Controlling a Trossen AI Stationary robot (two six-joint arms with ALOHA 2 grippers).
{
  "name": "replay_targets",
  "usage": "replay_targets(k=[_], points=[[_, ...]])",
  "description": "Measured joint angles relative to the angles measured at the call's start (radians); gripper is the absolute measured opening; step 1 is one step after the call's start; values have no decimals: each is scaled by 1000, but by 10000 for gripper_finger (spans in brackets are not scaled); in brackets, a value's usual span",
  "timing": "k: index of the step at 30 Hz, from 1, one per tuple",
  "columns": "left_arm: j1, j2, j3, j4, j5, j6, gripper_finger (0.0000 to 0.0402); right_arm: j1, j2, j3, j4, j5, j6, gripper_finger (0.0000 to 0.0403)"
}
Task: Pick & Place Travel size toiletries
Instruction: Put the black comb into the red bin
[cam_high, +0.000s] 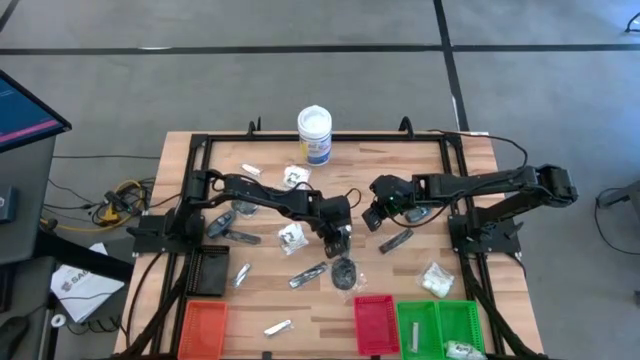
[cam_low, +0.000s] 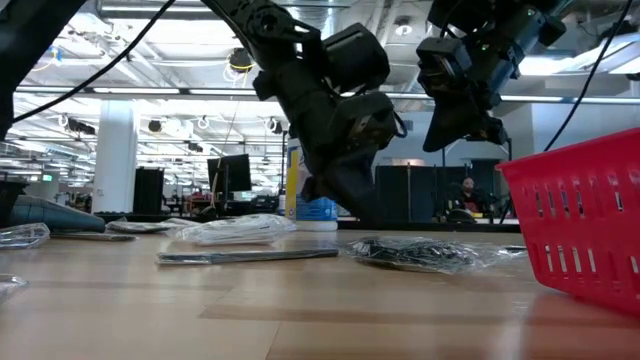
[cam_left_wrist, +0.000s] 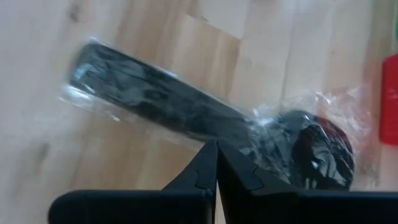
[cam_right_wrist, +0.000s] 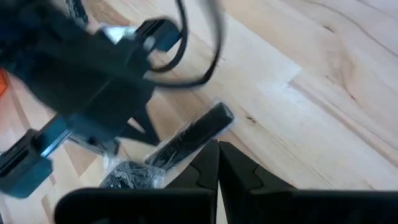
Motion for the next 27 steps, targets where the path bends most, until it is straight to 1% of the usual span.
replay_targets(k=[2, 7, 9, 14, 18, 21, 23, 27], points=[[-13, 2, -2, -1, 1, 0, 0, 0, 0, 0, 0, 1, 1, 0], [-33, 29, 0, 55, 23, -17, 0, 9, 0, 0, 0, 28, 25, 0], [-34, 41, -1, 48, 31, -26, 0, 9, 0, 0, 4, 29, 26, 0], [-19, 67, 2, 72, 85, -41, 0, 22, 0, -1, 3, 30, 25, 0], [2, 64, 3, 43, 91, -19, 0, 22, 0, -1, 2, 26, 18, 0], [21, 49, 3, -21, 85, 31, 0, 22, 0, -1, 0, 25, 7, 0], [32, 48, 4, -55, 99, 72, 0, 22, 0, -1, 0, 23, -5, 0], [44, 45, 6, -188, 126, 235, 0, 17, 0, -1, 5, -6, -42, 0]])
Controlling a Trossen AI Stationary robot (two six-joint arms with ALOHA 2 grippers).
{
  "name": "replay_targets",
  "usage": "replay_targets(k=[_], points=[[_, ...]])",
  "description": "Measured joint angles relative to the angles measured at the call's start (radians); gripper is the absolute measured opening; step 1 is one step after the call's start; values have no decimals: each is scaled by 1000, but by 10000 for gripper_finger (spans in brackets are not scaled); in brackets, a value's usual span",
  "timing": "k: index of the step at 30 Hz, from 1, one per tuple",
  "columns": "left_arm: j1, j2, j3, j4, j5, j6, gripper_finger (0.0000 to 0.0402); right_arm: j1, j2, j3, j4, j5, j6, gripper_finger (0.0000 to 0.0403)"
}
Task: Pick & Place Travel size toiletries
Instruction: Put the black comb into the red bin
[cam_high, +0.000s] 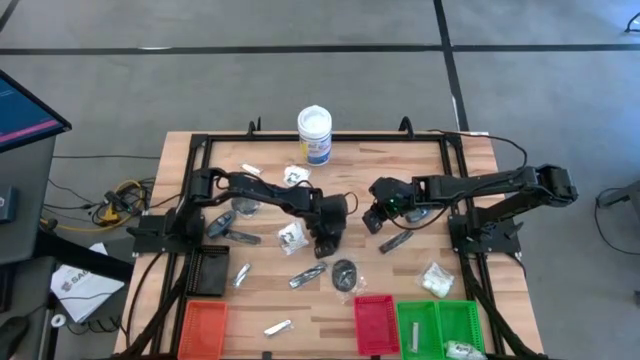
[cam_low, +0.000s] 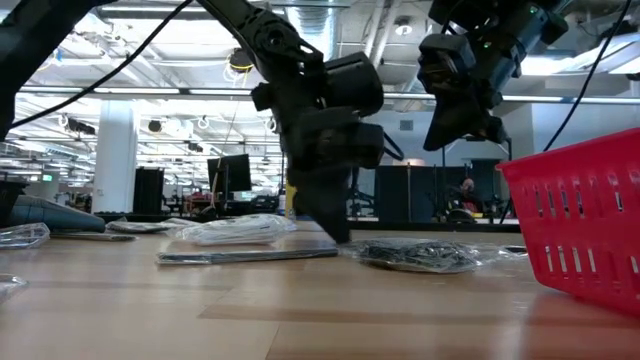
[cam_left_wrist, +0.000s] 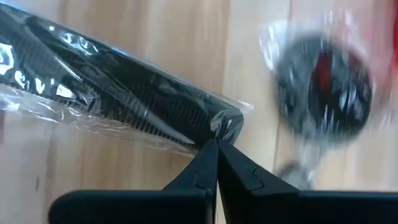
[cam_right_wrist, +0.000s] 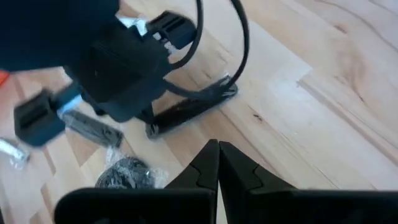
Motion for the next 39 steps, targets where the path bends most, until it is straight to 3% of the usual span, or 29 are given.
replay_targets(k=[7, 13, 17, 23, 28, 35, 39], points=[[-11, -12, -1, -174, -33, 267, 0, -5, 0, 0, 30, -52, -58, 0], [-39, -92, -14, -206, -294, 316, 0, -4, 0, 0, 68, -123, -97, 0], [-12, -165, -7, -164, -423, 211, 0, -4, 0, 0, 78, -129, -102, 0], [46, -169, -8, -119, -397, 97, 0, -4, 1, 0, 80, -144, -113, 0], [73, -162, -8, -70, -312, -3, 0, -4, 1, 0, 80, -156, -148, 0], [40, -170, -7, -25, -312, -159, 0, -3, 11, 1, 134, -165, -336, 0], [-11, -170, -15, 26, -322, -205, 0, -7, 71, 1, 198, -243, -423, 0]])
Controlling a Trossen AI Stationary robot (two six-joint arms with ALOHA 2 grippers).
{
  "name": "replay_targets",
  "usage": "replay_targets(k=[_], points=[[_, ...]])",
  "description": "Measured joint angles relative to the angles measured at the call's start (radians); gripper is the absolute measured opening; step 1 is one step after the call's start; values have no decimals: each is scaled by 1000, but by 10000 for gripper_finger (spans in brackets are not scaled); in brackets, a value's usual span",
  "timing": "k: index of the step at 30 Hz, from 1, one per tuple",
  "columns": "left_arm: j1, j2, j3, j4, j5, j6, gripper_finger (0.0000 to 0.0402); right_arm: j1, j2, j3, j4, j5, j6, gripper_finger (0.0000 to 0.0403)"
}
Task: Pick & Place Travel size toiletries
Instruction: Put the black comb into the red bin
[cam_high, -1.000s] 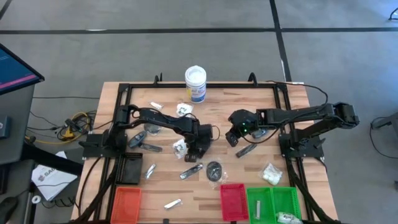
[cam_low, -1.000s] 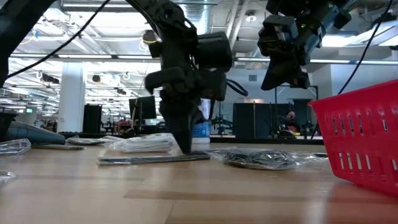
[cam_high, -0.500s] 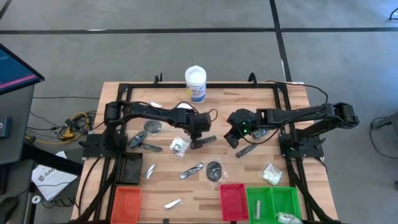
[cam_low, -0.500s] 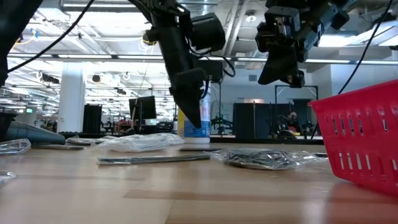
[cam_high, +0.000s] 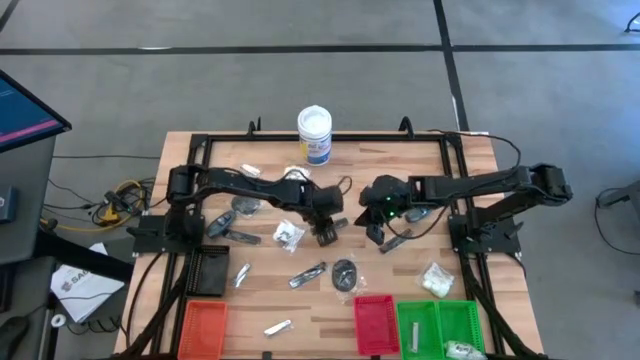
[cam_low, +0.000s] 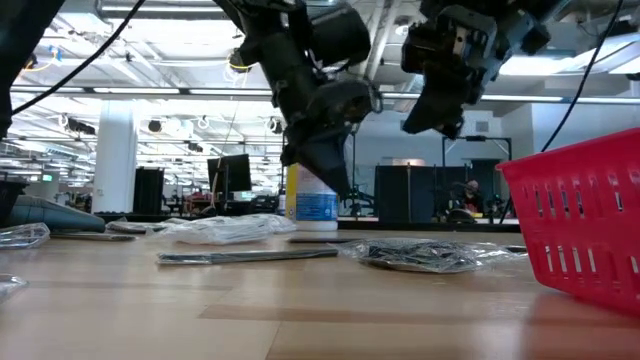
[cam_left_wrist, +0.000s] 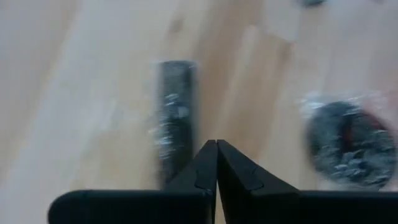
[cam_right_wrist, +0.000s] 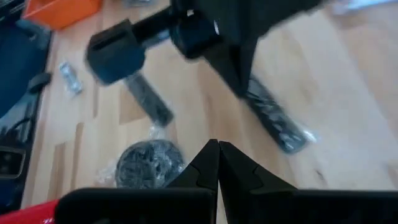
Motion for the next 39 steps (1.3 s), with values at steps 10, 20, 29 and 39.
replay_targets(k=[10, 20, 29, 39], points=[[16, -1, -106, 103, -103, -157, 0, 27, 141, 0, 95, 23, 19, 0], [24, 23, -141, 211, -18, -107, 0, -21, 121, -97, 543, -115, 168, 0], [31, 77, -137, 259, 36, -95, 0, -33, -36, -290, 686, 19, 229, 0], [32, 106, -137, 312, 173, 171, 0, -21, -63, -355, 646, 15, 278, 0]])
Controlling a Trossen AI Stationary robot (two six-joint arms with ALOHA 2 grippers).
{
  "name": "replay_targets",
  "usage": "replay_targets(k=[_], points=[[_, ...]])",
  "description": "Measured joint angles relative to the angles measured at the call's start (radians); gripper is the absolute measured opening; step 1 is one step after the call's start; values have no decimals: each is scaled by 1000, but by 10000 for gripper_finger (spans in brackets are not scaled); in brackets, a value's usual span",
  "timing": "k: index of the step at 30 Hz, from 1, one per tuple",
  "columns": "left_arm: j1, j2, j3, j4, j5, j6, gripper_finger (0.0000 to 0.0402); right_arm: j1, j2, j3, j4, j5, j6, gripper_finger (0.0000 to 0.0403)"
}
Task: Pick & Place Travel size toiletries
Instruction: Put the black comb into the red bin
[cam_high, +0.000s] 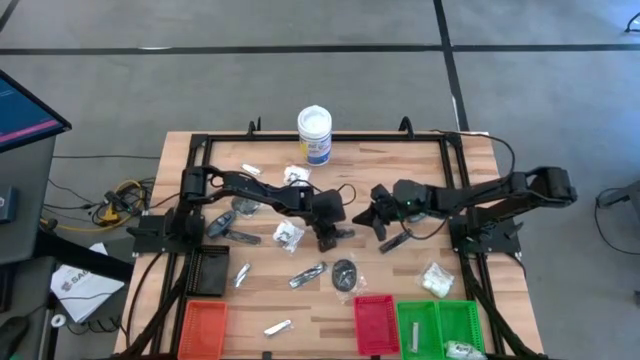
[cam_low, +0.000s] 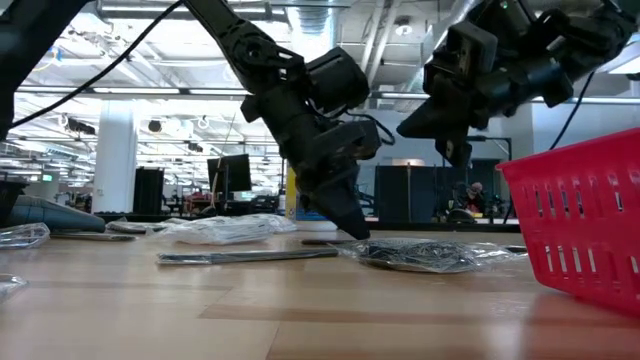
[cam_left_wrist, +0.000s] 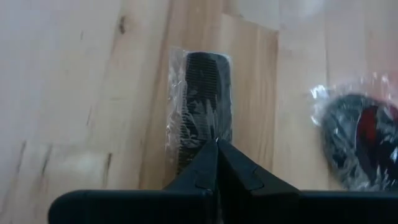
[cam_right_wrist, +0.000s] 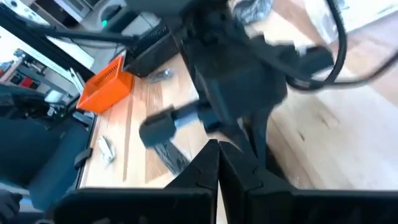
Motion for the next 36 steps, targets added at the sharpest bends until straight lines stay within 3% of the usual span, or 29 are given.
replay_targets(k=[6, 17, 21, 31, 36], points=[[-4, -81, -8, -28, -67, 40, 0, 1, 43, 1, 0, -3, -12, 0], [-41, -177, -30, -132, -135, -66, 0, 0, 45, 2, -46, -2, -88, 7], [-53, -177, -103, -121, -130, -105, 0, -3, 46, 2, -75, 11, -113, 54], [-99, -176, -183, -57, -144, -194, 0, 40, 45, 2, -70, 112, -166, 234], [-95, -176, -183, -49, -170, -207, 0, 60, 83, 11, -68, 139, -189, 264]])
